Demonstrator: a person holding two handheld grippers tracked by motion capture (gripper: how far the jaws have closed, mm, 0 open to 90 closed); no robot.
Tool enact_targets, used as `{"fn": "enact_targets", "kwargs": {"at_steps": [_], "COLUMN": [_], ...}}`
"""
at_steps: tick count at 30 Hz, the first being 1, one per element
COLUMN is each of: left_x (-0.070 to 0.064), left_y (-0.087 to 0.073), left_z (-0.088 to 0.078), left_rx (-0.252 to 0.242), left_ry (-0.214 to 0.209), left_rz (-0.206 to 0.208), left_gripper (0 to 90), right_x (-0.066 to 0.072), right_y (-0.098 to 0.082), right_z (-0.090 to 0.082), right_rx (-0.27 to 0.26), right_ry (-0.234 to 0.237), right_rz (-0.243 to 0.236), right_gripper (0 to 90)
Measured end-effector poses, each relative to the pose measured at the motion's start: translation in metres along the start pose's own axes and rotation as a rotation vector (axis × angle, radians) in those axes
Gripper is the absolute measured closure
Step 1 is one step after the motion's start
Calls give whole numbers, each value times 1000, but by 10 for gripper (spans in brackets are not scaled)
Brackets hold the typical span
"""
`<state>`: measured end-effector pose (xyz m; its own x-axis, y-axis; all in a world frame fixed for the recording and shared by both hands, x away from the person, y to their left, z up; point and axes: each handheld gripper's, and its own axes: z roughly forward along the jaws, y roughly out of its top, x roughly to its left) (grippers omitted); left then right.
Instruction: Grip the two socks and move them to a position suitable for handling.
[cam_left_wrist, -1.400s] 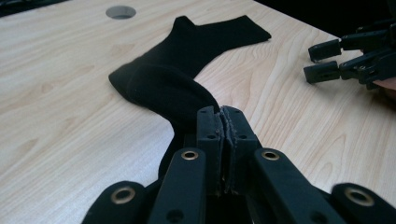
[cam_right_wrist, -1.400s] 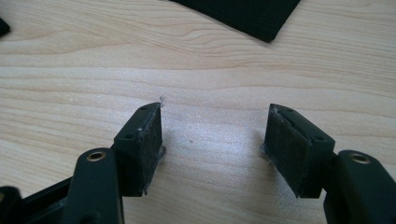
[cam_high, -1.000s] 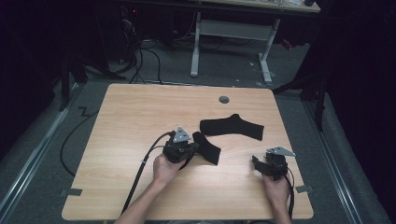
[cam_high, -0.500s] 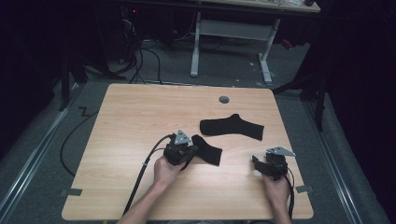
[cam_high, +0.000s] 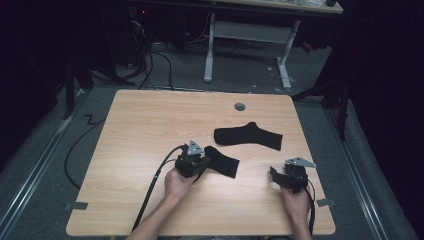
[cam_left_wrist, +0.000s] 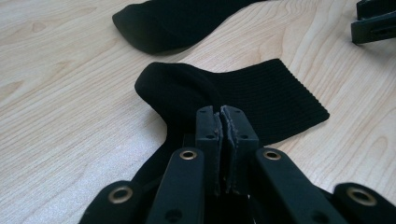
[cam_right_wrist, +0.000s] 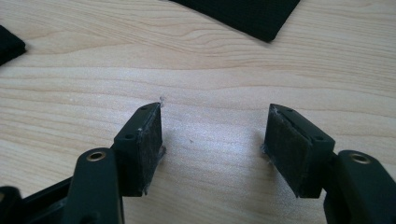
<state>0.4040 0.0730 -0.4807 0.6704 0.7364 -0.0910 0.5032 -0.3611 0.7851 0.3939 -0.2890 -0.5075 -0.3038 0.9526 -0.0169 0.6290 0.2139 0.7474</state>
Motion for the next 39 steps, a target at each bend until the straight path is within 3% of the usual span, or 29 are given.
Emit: {"fn": "enact_targets", "kwargs": {"at_steps": [11,23,27,30,34,39], "left_x": [0,-2,-3,-3,-4,-4], "left_y": [-6,-8,-10,-11,-9,-6], "left_z": [7,14,13,11,5,-4], "left_rx": [23,55,56,52,34,9], "left_ry": [2,13,25,37,48,48], "left_rz": [-18,-8,-15,-25,-29,-41], "left_gripper": [850,827,745,631,580,534], "right_x": [0,0,1,2,6,14], "right_y": [0,0,1,1,2,3], "right_z": [0,0,0,0,-1,-3], "right_rx": [2,-2,-2,-3,-3,-26], "right_ry": [0,5,9,12,15,82], "right_rz": [0,-7,-8,-10,-29,-54], "right_gripper": [372,392,415,456,554,621]}}
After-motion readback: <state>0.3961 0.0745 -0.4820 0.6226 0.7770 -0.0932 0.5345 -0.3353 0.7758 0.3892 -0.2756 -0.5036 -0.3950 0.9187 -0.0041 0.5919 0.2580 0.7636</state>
